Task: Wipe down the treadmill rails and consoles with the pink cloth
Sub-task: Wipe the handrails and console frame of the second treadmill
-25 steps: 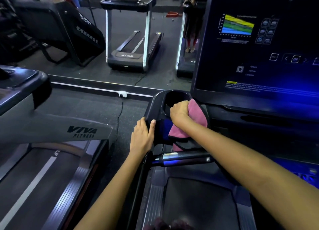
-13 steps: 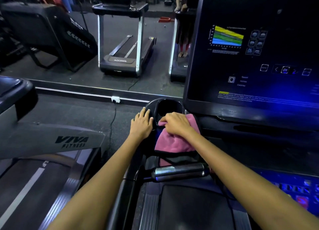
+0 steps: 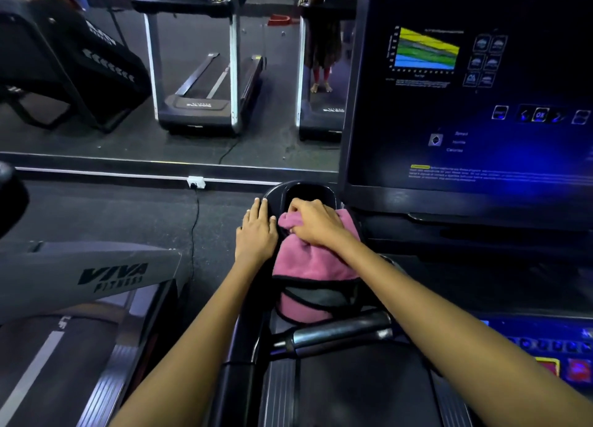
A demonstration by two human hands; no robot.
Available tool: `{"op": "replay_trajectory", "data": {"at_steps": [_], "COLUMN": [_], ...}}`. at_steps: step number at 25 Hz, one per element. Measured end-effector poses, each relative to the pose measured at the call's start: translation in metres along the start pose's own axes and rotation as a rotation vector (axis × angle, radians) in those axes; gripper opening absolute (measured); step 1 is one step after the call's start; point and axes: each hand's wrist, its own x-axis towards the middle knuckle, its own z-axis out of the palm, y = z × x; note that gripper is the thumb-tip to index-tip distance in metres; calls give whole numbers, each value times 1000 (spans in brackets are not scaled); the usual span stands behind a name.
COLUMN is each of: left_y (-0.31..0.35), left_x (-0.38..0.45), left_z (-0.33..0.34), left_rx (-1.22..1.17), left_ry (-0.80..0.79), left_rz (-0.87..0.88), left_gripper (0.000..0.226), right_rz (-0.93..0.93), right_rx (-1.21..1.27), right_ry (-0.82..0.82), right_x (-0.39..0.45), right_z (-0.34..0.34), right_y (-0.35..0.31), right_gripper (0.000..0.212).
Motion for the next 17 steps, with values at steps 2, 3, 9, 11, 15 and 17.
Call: {"op": "replay_trajectory", "data": {"at_steps": [2,3,9,11,15,17], "left_y": [1,2,1,1,0,0], "left_x": [0,-1,0,-2,-3,-2], "left_z": [1,1,-3,-3,-2,-3], "left_rx": [2,5,-66,-77,-73,-69], "left_ry": [0,3,-1,-1,-5,-8], "left_rz": [-9,-13,-15,-18,-15,-9], "left_gripper": [51,51,51,51,52,52], "right_rz": [-41,-36,71,10,55,138], "right_rx": [-48,-65,-44,-249,-473,-290], "right_ry": [9,35,67,112,77,-14], "right_x": [-4,-2,21,12,-2,3], "right_z": [2,3,3,7,6,-1], "right_y": [1,-1,-9,-11,-7,-5], "right_gripper": [25,26,28,33,40,40]}}
